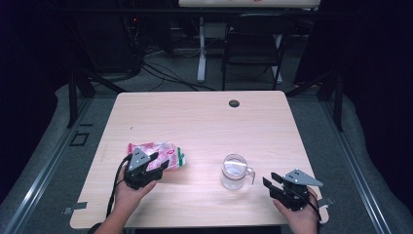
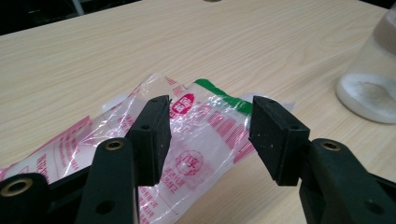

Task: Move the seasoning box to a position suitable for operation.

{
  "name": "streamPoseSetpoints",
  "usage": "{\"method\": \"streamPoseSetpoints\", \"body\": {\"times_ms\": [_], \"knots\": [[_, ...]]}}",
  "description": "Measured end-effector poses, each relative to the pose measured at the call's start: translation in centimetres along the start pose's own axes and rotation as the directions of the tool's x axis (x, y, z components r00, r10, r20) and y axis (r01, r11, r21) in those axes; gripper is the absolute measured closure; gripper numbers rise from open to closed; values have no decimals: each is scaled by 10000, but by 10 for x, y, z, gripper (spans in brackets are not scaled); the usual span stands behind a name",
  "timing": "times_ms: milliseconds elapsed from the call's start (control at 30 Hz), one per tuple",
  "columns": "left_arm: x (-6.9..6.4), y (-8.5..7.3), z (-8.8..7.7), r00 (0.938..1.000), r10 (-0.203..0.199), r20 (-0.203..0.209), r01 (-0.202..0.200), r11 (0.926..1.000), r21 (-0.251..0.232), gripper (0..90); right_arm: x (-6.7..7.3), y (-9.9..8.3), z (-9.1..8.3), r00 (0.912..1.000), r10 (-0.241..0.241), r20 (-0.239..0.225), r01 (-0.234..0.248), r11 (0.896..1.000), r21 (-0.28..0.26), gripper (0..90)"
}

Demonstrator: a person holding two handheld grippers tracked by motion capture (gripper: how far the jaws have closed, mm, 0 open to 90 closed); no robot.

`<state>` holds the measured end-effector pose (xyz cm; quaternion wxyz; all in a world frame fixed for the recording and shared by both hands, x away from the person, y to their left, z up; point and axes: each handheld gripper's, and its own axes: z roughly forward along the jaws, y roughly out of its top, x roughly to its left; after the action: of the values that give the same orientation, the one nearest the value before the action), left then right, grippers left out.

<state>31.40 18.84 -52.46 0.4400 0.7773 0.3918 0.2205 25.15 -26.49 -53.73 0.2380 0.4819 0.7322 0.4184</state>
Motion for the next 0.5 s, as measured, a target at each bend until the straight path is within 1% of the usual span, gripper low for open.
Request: {"method": "streamPoseSetpoints", "body": {"times_ms": [33, 133, 200, 233, 267, 300, 333, 367, 400, 467, 500], "knots": [[0, 0, 0, 9999, 63, -109, -62, 10000, 31, 482, 1, 0, 0, 9999, -37, 141, 36, 10000, 48, 574], [1, 0, 0, 9997, 63, -218, -61, 10000, 77, 481, 5, 0, 1, 9997, -5, 240, 5, 10000, -26, 573], [2, -1, 0, 9990, -64, -451, 71, 9999, 143, 481, 12, 1, 1, 9981, -414, 454, 414, 9991, -5, 564], [3, -2, 1, 9987, -203, -475, 206, 9998, 72, 492, 18, 1, 2, 9957, -687, 615, 696, 9975, -119, 556], [4, -2, 1, 9988, -305, -375, 307, 9995, 52, 502, 20, 1, 2, 9944, -817, 667, 826, 9965, -102, 547], [4, -2, 1, 9988, -305, -375, 307, 9995, 52, 505, 20, 1, 2, 9944, -817, 667, 826, 9965, -102, 547], [6, -1, 1, 9988, -342, -340, 343, 9994, 34, 505, 21, 1, 3, 9941, -875, 644, 883, 9960, -99, 529], [7, -1, 1, 9984, -469, -314, 467, 9989, -84, 512, 24, 0, 4, 9927, -1011, 662, 1013, 9949, 8, 515], [7, -1, 1, 9983, -502, -281, 499, 9987, -97, 516, 25, 0, 5, 9914, -1128, 657, 1129, 9936, 26, 517], [8, 0, 1, 9980, -582, -253, 578, 9982, -143, 523, 27, -1, 5, 9912, -1142, 666, 1148, 9934, -58, 525], [8, 0, 2, 9979, -607, -208, 605, 9981, -129, 528, 28, -1, 3, 9916, -1167, 566, 1171, 9931, -32, 549]]}}
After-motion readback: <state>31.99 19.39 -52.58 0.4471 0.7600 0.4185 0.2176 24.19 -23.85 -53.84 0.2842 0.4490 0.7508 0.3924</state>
